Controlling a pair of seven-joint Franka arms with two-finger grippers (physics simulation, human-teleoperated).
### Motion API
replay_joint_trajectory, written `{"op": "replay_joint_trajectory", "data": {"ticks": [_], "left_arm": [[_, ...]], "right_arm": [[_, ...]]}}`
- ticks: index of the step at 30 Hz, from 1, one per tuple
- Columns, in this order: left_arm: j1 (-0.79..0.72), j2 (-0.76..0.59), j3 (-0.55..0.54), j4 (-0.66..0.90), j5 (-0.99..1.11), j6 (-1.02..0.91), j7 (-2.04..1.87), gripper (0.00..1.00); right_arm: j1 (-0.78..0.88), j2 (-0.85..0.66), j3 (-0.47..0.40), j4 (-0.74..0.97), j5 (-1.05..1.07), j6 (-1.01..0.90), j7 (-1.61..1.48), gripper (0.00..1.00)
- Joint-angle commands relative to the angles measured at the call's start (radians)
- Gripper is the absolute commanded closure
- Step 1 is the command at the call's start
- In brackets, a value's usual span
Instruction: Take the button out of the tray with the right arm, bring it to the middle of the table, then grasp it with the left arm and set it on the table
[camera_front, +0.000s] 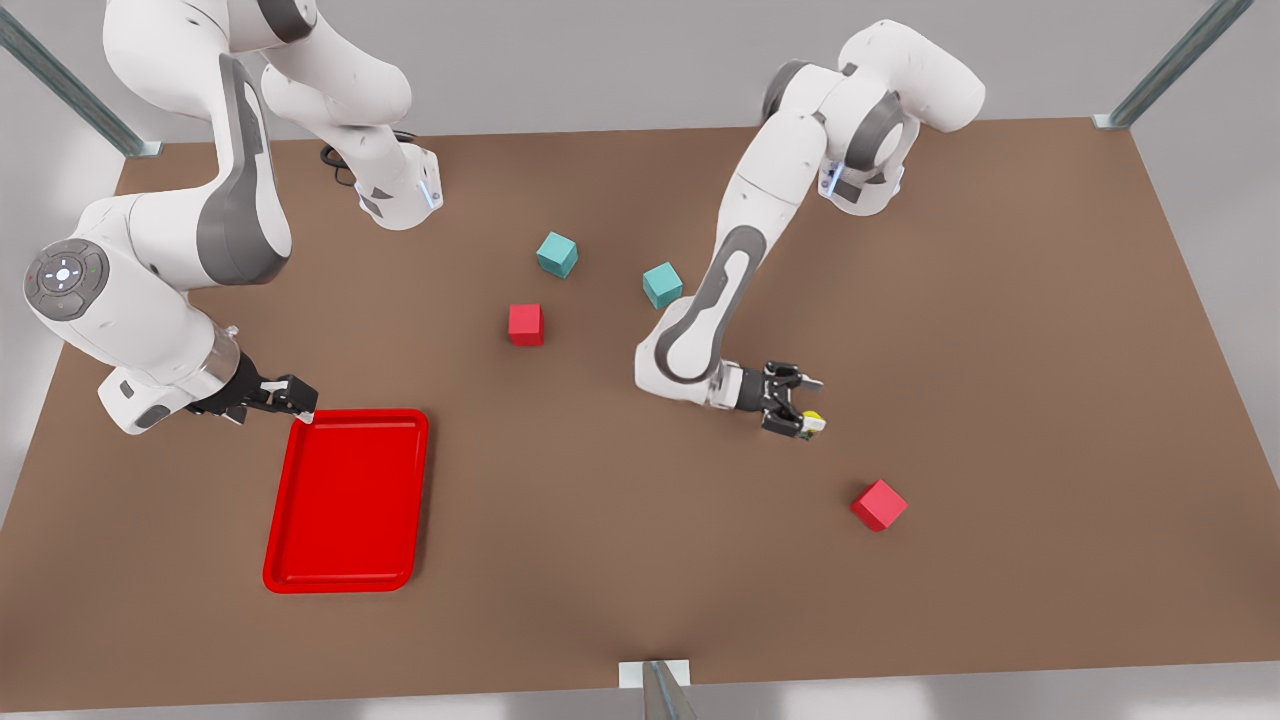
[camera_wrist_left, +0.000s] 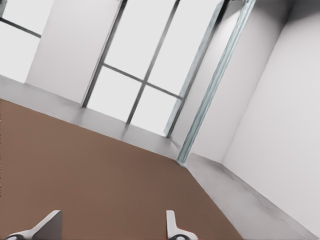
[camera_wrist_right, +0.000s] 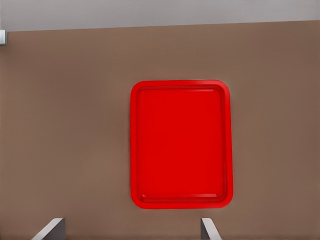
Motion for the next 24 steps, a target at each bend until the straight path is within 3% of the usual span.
{"op": "replay_joint_trajectory", "data": {"ticks": [1,3,4,5,7,9,10,11,14,18,24], "left_arm": [[-0.023,-0.090,-0.002,0.011,0.001,-0.200,1.597,0.00],[0.067,-0.173,-0.025,0.290,-0.346,-0.174,2.223,0.00],[0.217,-0.192,-0.019,0.452,-0.652,-0.168,2.531,0.00],[0.348,-0.195,-0.020,0.498,-0.875,-0.133,2.659,0.00],[0.538,-0.193,-0.024,0.498,-1.104,-0.061,2.827,0.00],[0.540,-0.385,-0.073,0.401,-1.013,-0.065,2.755,0.00],[0.607,-0.537,-0.191,0.279,-0.912,-0.004,2.756,0.00],[0.633,-0.632,-0.228,0.216,-0.886,0.001,2.762,0.00],[0.629,-0.825,-0.223,0.035,-0.887,0.021,2.870,0.00],[0.629,-0.885,-0.194,-0.084,-0.916,0.096,2.965,0.00],[0.633,-0.859,-0.194,-0.088,-0.921,0.099,2.994,0.00]], "right_arm": [[0.000,-0.001,0.000,0.001,0.001,0.000,-0.002,0.00],[0.005,-0.001,0.000,0.001,0.001,0.000,0.000,0.00],[0.005,-0.001,0.000,0.001,0.001,0.000,0.000,0.00],[0.006,-0.001,0.000,0.001,0.001,0.000,0.000,0.00],[0.006,-0.001,0.000,0.001,0.001,0.000,0.000,0.00],[0.006,-0.001,0.000,0.001,0.001,0.000,-0.002,0.00],[0.006,0.000,0.000,0.001,0.001,0.000,0.000,0.00],[0.006,0.000,0.002,0.001,0.001,0.000,0.000,0.00],[0.008,0.028,0.000,0.034,0.005,0.000,0.004,0.00],[0.014,0.079,0.000,0.047,0.008,0.014,-0.005,0.00],[0.015,0.106,0.000,0.048,-0.002,0.014,0.009,0.00]]}}
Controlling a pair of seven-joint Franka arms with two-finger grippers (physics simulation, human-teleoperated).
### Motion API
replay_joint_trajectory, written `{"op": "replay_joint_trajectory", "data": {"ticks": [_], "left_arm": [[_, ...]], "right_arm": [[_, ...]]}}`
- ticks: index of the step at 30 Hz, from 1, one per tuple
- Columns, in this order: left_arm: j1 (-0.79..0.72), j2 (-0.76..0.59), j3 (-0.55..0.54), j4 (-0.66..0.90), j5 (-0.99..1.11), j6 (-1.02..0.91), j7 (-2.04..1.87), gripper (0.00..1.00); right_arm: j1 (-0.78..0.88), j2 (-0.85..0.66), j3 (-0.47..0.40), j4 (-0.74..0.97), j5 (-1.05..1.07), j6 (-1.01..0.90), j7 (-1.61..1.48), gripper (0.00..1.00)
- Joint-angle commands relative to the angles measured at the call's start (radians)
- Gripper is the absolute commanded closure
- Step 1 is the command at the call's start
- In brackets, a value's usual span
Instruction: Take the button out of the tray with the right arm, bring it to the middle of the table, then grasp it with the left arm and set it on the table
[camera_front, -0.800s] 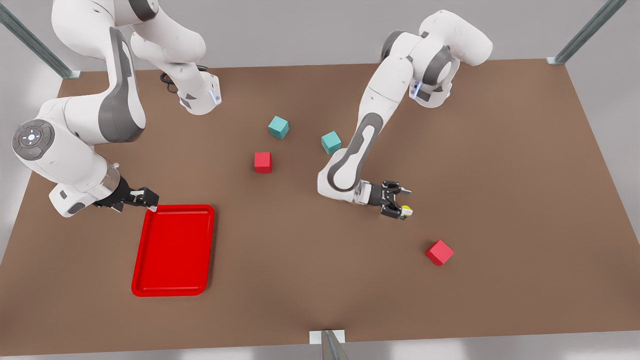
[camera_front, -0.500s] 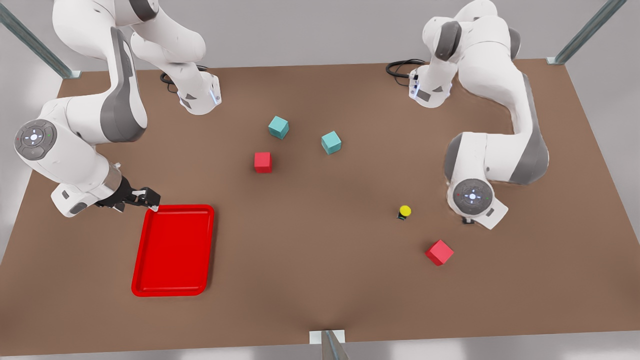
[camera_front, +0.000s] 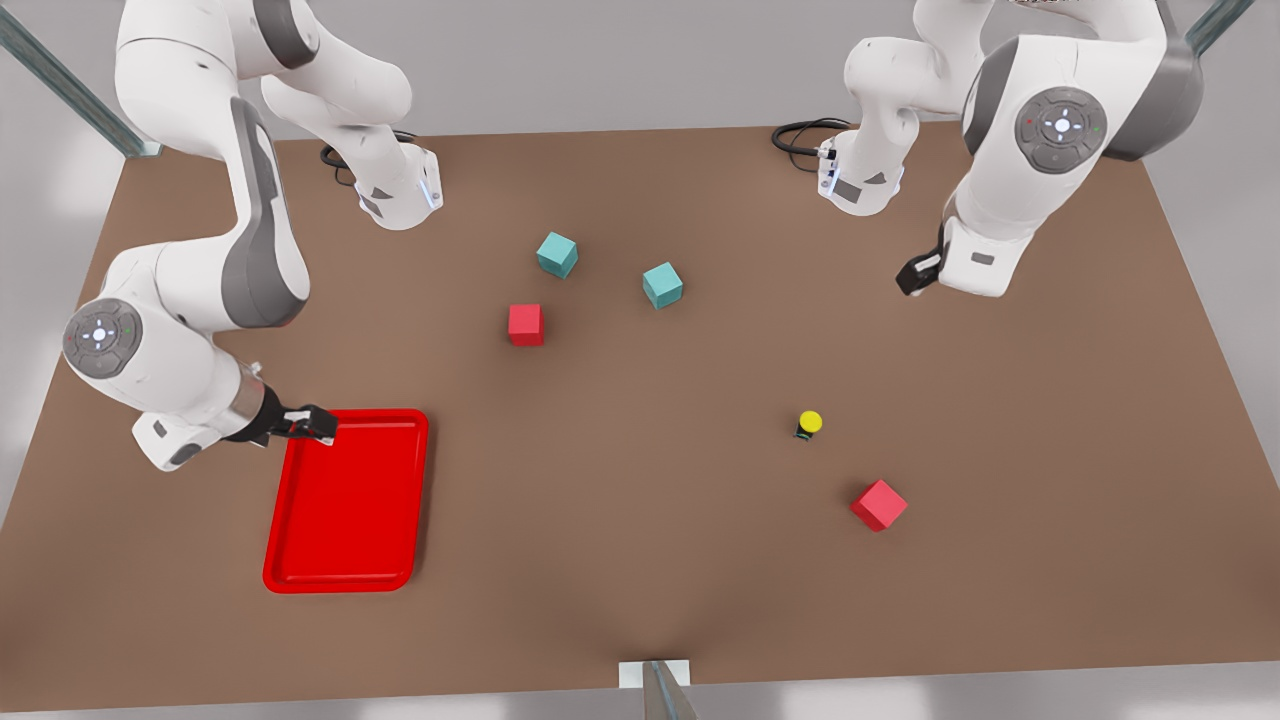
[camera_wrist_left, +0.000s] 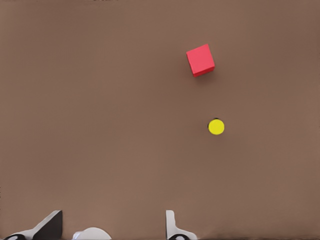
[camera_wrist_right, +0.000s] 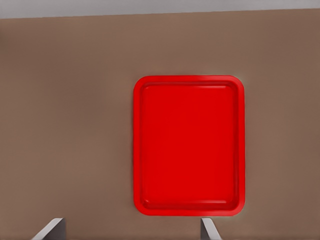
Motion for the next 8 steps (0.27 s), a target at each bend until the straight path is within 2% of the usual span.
{"op": "replay_joint_trajectory", "data": {"ticks": [1,8], "left_arm": [[0.012,0.017,-0.001,0.002,-0.005,0.028,0.894,0.00],[0.012,0.031,-0.001,0.004,-0.005,0.048,0.889,0.00]], "right_arm": [[0.000,0.000,0.000,0.001,-0.001,0.003,0.007,0.00],[-0.002,0.000,0.000,0.001,0.001,0.003,0.007,0.00]]}}
